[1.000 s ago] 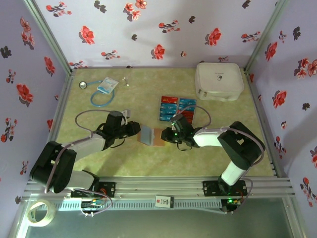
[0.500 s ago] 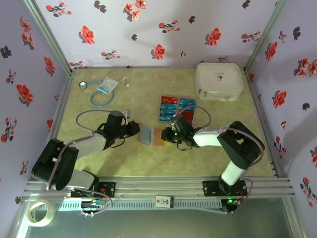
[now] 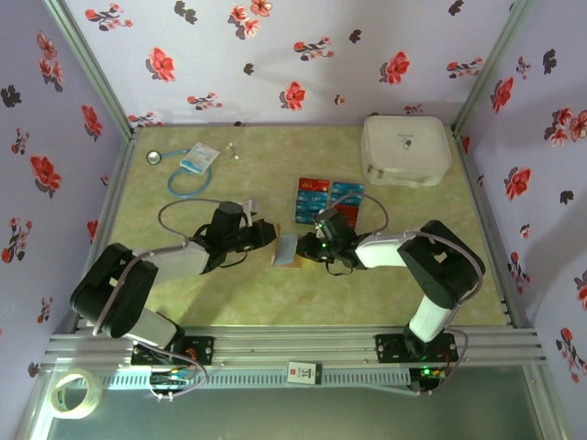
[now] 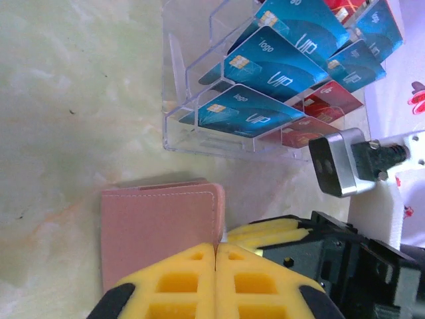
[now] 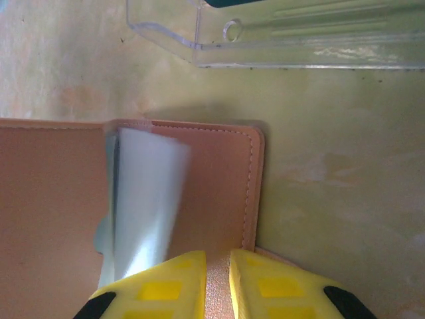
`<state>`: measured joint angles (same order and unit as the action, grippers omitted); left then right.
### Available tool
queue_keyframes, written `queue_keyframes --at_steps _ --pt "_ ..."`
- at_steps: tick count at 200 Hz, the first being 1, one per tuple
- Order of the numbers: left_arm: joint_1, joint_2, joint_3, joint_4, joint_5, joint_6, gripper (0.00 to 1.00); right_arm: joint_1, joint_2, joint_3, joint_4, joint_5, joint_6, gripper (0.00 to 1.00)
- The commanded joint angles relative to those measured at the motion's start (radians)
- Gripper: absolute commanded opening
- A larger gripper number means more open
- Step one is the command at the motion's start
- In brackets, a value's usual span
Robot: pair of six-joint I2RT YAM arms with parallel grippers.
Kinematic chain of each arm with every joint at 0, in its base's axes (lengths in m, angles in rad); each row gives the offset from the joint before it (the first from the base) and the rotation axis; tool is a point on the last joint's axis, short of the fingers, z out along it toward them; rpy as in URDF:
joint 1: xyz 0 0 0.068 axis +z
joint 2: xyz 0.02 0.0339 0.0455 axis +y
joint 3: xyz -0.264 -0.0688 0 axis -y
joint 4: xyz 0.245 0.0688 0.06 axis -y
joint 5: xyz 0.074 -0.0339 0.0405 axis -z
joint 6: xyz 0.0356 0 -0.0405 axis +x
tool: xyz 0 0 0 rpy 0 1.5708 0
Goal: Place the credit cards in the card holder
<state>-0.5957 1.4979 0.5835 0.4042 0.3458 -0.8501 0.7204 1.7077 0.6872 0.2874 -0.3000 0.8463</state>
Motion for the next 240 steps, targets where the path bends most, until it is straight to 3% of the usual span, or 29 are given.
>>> queue_keyframes --at_steps 1,70,122,169,199,240 --pt "0.006 0.02 -0.024 0.041 0.001 -0.025 0.0 -0.001 0.024 0.004 -0.059 0.017 -0.004 0.17" --pt "0.098 -0.099 -0.094 -0.114 -0.056 0.09 0.0 -0.006 -0.038 0.007 -0.096 0.019 -0.015 0.19" --pt "0.114 -0.119 -0.074 -0.237 -0.099 0.175 0.0 -0.007 -0.172 0.041 -0.257 0.098 -0.073 0.23" --pt "0.114 -0.114 -0.043 -0.362 -0.191 0.222 0.27 -0.006 -0.166 0.101 -0.291 0.077 -0.1 0.26" --pt "0.108 -0.107 0.016 -0.51 -0.277 0.284 0.34 0.01 -0.114 0.154 -0.293 0.06 -0.113 0.26" --pt "0.096 -0.077 0.071 -0.61 -0.338 0.332 0.36 0.033 -0.047 0.209 -0.291 0.047 -0.119 0.25"
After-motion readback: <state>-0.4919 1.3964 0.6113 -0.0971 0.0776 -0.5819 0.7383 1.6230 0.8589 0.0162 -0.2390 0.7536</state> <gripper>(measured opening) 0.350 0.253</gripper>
